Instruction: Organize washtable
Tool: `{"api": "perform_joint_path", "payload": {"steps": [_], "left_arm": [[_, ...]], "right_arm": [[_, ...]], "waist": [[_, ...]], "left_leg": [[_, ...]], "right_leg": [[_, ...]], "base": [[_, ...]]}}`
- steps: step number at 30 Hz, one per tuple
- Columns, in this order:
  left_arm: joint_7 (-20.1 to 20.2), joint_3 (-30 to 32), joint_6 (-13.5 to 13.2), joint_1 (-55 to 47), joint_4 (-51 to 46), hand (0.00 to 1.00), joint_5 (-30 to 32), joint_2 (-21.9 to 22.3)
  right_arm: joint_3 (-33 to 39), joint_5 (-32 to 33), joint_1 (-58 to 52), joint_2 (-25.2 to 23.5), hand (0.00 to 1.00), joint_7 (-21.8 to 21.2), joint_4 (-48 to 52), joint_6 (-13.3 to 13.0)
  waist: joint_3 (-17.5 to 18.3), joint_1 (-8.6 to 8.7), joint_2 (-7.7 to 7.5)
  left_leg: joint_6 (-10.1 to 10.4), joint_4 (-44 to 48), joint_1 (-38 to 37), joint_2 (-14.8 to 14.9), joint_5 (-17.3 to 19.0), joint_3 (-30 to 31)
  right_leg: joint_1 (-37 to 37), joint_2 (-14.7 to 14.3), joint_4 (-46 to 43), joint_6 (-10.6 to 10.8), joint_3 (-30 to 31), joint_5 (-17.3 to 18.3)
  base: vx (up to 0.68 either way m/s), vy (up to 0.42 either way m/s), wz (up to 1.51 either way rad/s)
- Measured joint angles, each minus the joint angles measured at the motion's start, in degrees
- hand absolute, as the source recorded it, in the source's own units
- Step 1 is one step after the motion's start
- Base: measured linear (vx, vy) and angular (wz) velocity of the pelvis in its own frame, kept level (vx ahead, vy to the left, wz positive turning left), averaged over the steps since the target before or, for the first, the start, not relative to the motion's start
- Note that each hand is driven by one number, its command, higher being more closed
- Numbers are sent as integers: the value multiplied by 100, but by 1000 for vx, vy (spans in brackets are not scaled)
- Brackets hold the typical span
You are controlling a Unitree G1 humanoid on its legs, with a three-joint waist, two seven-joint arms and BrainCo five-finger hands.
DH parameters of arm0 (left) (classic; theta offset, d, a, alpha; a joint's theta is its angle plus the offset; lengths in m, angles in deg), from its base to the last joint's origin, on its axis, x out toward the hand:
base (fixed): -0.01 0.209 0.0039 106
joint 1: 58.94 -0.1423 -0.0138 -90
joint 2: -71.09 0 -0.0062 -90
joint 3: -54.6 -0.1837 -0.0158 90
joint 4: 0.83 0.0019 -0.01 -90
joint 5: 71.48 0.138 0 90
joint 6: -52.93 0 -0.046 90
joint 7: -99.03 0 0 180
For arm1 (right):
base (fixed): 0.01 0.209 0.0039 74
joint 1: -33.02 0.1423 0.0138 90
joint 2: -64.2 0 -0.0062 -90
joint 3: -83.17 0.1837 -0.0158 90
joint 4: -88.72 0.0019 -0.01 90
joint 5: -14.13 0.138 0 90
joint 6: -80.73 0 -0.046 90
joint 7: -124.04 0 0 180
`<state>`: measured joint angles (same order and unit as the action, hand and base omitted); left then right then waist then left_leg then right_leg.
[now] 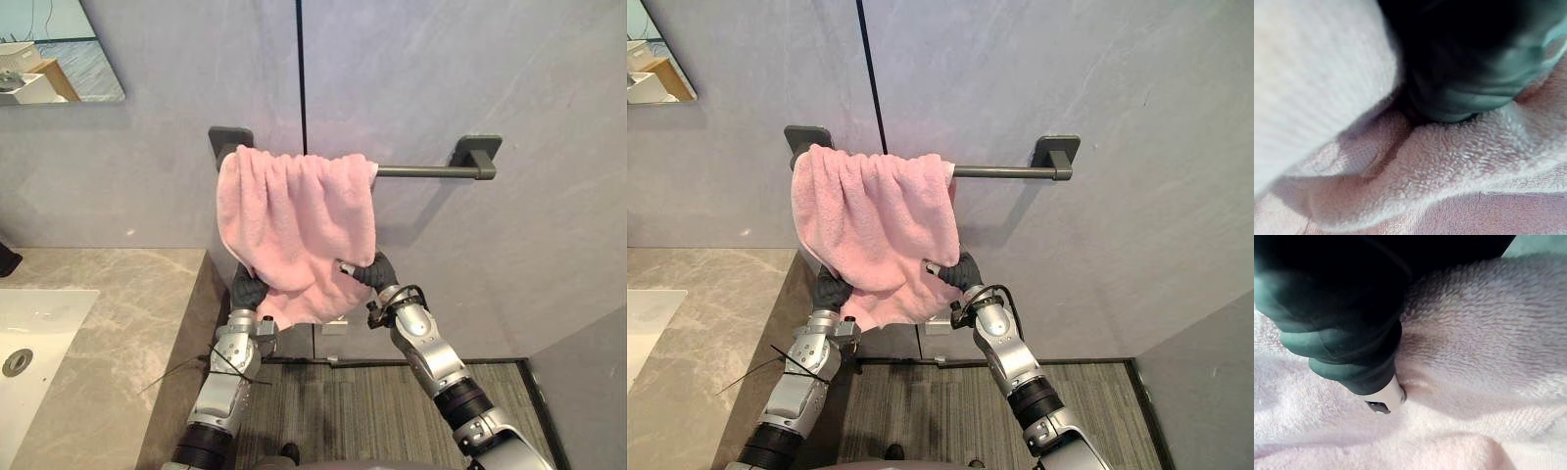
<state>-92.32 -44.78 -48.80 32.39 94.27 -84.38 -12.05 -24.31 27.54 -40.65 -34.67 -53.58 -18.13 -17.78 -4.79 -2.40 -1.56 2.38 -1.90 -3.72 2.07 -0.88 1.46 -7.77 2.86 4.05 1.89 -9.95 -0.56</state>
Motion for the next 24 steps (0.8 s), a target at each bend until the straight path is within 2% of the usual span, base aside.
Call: {"api": "perform_joint_path", "payload": {"steps": [7, 11, 14, 24], "left_arm": [[11, 2, -1, -6, -259, 100, 1, 12], [22, -8, 0, -7, -281, 100, 4, 120], [84, -19, 3, -13, -283, 100, 5, 126], [256, -173, 21, -13, -283, 100, 6, 335]], "right_arm": [[596, -3, -391, 0, 100, 18, 474, -13], [757, -2, -522, -30, 100, 17, 499, -20], [905, -2, -630, -201, 100, 17, 507, -20], [1306, 1, -957, -325, 100, 16, 701, -19]], "waist": [[2, 25, -52], [2, 64, -52], [2, 158, -52], [0, 234, -48]], "left_leg": [[0, -9, -21, 3, 2, -45], [-1, -13, -51, 2, 2, -70], [-1, -18, -79, 9, 4, -99], [-4, -42, -98, 7, 9, -170]], "right_leg": [[7, 18, 0, 1, 49, -1], [-9, 19, -1, 1, 70, -1], [-15, 18, -4, 2, 94, -2], [9, 24, -3, 11, 159, -6]], "base": [[-4, -1, -2], [-12, -6, -3], [-38, -10, -4], [-12, -3, -3]]}}
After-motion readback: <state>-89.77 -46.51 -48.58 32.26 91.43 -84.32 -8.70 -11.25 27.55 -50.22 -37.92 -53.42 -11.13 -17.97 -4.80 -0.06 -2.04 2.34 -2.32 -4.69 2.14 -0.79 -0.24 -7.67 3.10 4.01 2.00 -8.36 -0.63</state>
